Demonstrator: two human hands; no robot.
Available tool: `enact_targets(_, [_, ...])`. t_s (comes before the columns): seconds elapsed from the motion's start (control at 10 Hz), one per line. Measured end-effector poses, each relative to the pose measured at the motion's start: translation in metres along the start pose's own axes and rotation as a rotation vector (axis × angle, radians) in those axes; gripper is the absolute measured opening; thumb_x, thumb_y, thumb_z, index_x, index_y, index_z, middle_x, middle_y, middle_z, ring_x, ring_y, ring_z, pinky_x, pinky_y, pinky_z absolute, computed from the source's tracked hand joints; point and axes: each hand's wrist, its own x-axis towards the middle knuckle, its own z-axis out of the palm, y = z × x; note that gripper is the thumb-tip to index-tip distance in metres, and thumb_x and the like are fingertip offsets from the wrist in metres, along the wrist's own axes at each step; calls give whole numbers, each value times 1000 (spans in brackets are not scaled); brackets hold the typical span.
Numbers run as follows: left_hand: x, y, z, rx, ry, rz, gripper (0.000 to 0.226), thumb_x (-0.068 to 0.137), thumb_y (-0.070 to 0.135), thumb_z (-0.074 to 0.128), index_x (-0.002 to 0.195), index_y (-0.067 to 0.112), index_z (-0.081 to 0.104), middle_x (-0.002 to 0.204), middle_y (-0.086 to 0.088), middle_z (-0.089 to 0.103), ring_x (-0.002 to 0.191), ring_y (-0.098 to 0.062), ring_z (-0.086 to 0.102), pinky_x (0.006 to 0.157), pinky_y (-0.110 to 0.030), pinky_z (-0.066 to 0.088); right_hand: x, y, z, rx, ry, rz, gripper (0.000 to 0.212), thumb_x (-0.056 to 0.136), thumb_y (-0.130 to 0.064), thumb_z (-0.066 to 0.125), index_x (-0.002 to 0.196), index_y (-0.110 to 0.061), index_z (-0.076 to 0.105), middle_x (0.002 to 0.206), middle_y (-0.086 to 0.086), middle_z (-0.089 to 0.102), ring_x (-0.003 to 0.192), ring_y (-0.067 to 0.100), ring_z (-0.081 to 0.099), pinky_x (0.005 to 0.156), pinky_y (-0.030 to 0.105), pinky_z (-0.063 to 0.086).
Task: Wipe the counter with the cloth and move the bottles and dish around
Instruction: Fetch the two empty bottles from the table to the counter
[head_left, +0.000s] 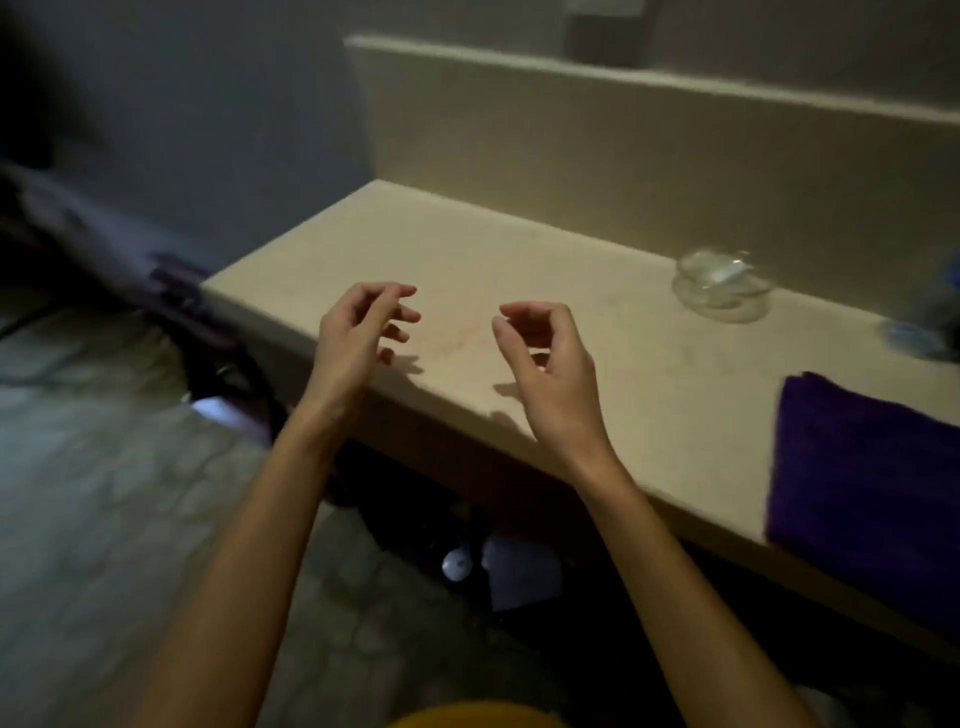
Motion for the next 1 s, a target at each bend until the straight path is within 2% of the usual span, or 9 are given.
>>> enact_targets(0.1, [-53,-76,-112,-56,228,-145,20,106,23,52,106,17,71,85,1,71,63,-4,58,48,-13,40,-43,22,91,52,-227,59,18,99,-27,65,113,-15,65,104,-5,71,93,3,67,76,11,48])
enact_targets(0.2, [-138,-178,-226,-99,449,-479,25,108,25,47,104,15,69,80,4,70,58,-4,58,45,-15,39,-101,71,182,-53,-588,275,27,98,-29,65,118,-12,65,108,1,71,94,5,65,80,13,49])
enact_targets(0.3, [-258,-288,-309,-114,544,-809,39,110,31,39,122,5,66,92,-8,70,48,2,63,45,-17,44,-163,167,248,-241,-865,499,32,94,-41,68,112,-15,68,106,3,72,98,14,66,89,31,52])
enact_targets(0.4, [-387,-366,-342,-211,561,-1107,52,110,33,38,142,-5,55,127,-26,65,76,-16,72,64,-29,55,-214,261,280,-442,-1071,627,29,91,-48,68,88,-20,70,79,-5,69,78,10,63,75,31,50])
enact_targets(0.5, [-491,-387,-337,-370,650,-1334,53,109,39,43,146,2,53,115,-17,69,93,-29,66,72,-35,56,-244,298,271,-586,-1109,810,35,100,-32,61,82,-4,73,78,10,69,76,22,64,72,36,50])
enact_targets(0.6, [-546,-401,-327,-388,661,-1463,56,107,43,49,146,2,51,124,-21,66,108,-35,65,74,-36,54,-244,342,257,-662,-1066,956,35,98,-39,63,79,-12,73,86,16,71,84,34,66,74,43,53])
enact_targets(0.7, [-558,-422,-339,-371,722,-1592,57,104,44,54,133,-5,62,106,-22,70,95,-37,67,94,-49,55,-231,350,274,-721,-966,1045,28,101,-36,60,95,-11,70,96,13,70,89,32,67,70,40,54])
enact_targets(0.8, [-517,-433,-387,-389,724,-1551,57,105,51,48,132,3,63,113,-16,70,98,-32,67,84,-42,54,-215,363,319,-769,-984,1068,39,100,-37,61,100,0,72,89,19,69,82,38,67,69,46,54])
enact_targets(1.0, [-349,-399,-555,-441,851,-1210,55,108,50,38,142,12,57,137,-12,65,128,-30,61,102,-48,50,-192,331,495,-768,-1126,1118,51,105,-30,55,135,11,53,126,34,60,120,50,57,106,60,46])
